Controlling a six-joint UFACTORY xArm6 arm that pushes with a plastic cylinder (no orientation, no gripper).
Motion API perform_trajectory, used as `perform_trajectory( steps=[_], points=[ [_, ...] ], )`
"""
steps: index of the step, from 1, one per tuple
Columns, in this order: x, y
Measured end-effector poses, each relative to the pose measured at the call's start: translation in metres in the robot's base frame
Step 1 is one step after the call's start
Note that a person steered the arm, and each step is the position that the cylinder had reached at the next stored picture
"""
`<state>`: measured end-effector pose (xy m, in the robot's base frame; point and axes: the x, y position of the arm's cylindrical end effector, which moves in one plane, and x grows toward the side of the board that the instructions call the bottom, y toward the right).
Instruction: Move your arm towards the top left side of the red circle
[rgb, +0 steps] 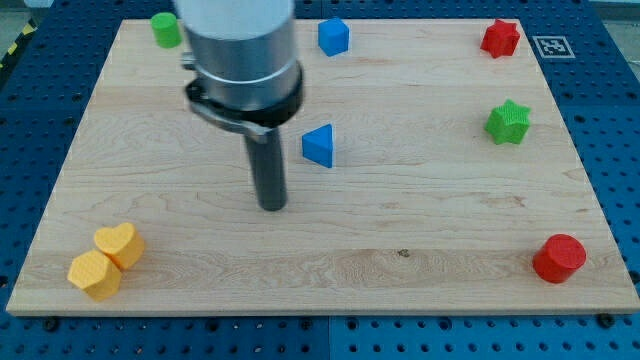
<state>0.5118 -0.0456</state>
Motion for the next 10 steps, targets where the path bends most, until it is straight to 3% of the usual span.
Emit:
perform_trajectory(
  steps=[4,6,8,10],
  points=[
    [0.015,0.012],
    [0.036,0.047],
    [0.016,0.117],
    [0.014,0.121]
  ],
)
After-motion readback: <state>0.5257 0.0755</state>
